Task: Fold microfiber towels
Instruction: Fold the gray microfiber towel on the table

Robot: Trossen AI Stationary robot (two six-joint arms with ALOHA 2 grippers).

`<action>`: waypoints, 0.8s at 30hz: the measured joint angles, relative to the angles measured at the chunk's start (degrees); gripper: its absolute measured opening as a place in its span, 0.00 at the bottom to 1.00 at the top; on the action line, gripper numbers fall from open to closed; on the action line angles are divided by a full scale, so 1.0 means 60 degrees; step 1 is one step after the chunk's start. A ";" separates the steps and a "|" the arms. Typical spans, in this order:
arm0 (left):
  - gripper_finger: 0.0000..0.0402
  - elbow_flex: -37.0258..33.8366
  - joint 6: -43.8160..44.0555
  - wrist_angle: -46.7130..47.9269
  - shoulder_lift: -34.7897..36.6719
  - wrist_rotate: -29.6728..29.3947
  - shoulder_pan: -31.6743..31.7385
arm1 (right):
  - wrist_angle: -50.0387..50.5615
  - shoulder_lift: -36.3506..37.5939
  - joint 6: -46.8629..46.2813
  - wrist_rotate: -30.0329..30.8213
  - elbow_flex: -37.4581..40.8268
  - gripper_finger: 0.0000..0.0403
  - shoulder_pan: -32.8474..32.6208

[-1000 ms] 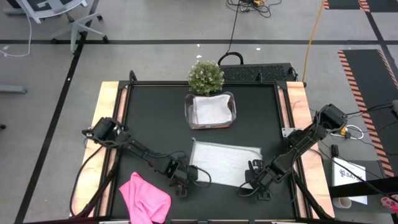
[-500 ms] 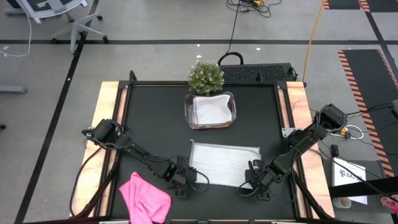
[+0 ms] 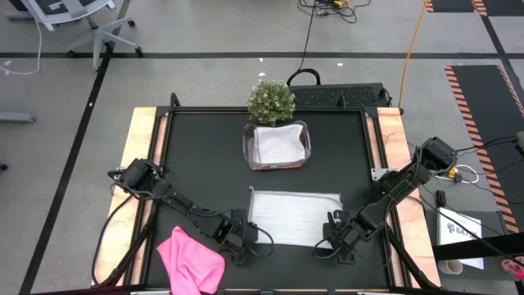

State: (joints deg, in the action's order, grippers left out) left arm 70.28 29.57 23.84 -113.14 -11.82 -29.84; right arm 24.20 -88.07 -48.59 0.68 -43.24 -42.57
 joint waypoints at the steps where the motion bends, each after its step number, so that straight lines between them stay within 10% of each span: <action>1: 0.40 0.0000 0.0191 0.0016 0.0000 -0.0004 0.0013 | 0.0008 0.0000 -0.0045 0.0048 0.0000 0.31 0.0000; 10: 0.04 -0.0015 0.1345 -0.0004 0.0000 -0.0147 0.0051 | 0.0044 0.0000 -0.0042 0.0159 0.0004 0.09 0.0000; 24: 0.01 0.0058 0.4331 0.0632 0.0793 0.0424 0.0804 | 0.0519 0.1954 -0.0775 0.0140 0.0047 0.01 0.0157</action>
State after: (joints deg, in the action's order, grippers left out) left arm 70.63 55.55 27.63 -108.39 -9.28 -25.02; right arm 27.32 -76.35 -53.24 1.52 -42.96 -41.62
